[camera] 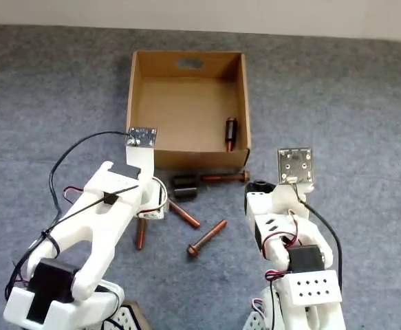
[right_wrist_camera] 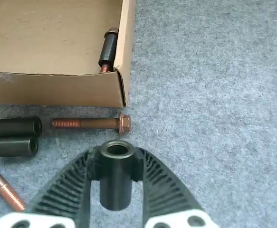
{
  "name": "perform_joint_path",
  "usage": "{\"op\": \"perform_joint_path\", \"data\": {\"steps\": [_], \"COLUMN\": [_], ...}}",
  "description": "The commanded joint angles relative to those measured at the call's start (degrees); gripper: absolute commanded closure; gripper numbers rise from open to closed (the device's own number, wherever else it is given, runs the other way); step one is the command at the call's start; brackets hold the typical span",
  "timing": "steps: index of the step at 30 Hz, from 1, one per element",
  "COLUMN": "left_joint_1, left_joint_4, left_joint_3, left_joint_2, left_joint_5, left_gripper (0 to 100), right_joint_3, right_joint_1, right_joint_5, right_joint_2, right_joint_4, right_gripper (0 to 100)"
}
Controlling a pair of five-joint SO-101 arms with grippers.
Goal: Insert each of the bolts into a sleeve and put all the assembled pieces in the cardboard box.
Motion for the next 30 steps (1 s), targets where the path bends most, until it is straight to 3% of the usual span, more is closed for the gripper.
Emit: {"op": "perform_joint_path", "data": {"steps": [1,6,10,12,17,21,25,30], "left_joint_1": [-0.75,-0.75,-0.66,-0.31,-0.57,-0.22,-0.40,0.92], "left_joint_4": [0.44,0.44,0.97,3.69,14.95,21.01,21.10,19.69], "left_joint_3": [-1.80,-1.71,-1.71,-2.51,-8.57,-11.12,-11.03,-8.84], "left_joint_2": [-0.22,-0.13,-0.57,-0.75,-0.75,-0.75,-0.57,-0.31], "left_joint_5": [-0.35,-0.44,-0.44,-0.44,-1.58,-10.64,-18.64,-35.16], "left_gripper": [78,80,94,100,99,99,99,99], "right_joint_3": [-0.40,-0.40,-0.40,-0.40,-0.40,-0.40,-0.40,-0.40], "right_joint_1": [-0.13,-0.13,-0.13,-0.13,-0.13,-0.13,-0.13,-0.13], "right_joint_5": [-0.44,-0.53,-0.53,-0.53,-0.53,-0.53,-0.53,-0.44], "right_joint_2": [-1.10,-1.10,-1.10,-1.10,-1.10,-1.10,-1.10,-1.10], "right_joint_4": [-1.36,-1.36,-1.36,-1.36,-1.36,-1.27,-1.27,-1.27], "right_gripper": [99.2,99.2,99.2,99.2,99.2,99.2,99.2,99.2]}}
